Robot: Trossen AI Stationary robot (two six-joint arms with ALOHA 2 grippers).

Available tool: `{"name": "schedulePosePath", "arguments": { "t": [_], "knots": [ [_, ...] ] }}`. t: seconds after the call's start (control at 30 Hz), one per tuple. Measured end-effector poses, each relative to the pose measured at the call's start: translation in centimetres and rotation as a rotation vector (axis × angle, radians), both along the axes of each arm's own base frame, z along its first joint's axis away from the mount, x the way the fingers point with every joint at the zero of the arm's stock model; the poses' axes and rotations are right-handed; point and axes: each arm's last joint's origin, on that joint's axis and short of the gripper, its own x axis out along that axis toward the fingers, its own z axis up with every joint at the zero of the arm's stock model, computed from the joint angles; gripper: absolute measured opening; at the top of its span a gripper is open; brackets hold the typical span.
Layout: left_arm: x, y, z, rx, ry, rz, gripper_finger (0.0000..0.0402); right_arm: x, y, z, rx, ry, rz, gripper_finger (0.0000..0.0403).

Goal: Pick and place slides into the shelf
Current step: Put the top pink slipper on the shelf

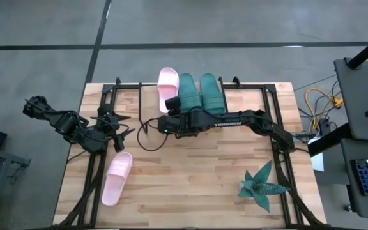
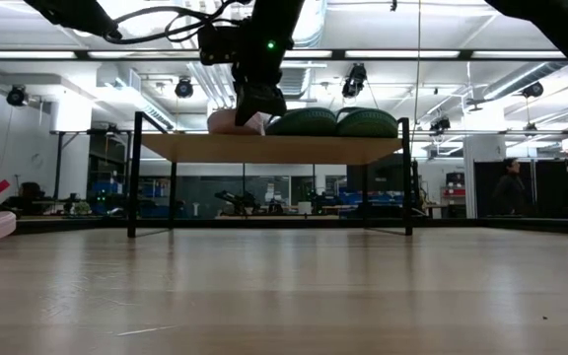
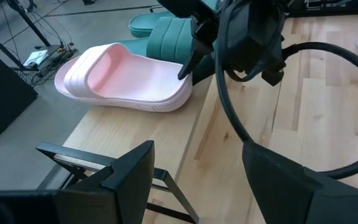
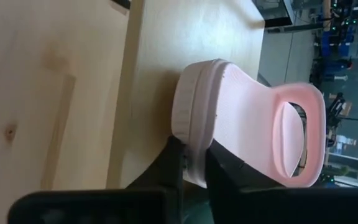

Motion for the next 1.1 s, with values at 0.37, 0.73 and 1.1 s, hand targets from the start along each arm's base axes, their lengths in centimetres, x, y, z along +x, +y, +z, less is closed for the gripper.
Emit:
{"name": "schedulePosePath", "arguments": {
  "t": [0.37,0.73,1.1],
  "knots": [
    [0.0,0.0,0.0,0.000,0.000,0.000,0.0228,0.4,1.3,0.4,-0.006,-0.043,0.034,0.0032],
    [0.0,0.0,0.0,0.000,0.000,-0.001,0.0228,-0.2,2.5,1.4,0.020,-0.041,0.021,0.0033],
    [0.0,0.0,0.0,0.000,0.000,0.000,0.0228,-0.6,1.8,0.5,0.036,-0.009,-0.015,0.0033]
  ]
}}
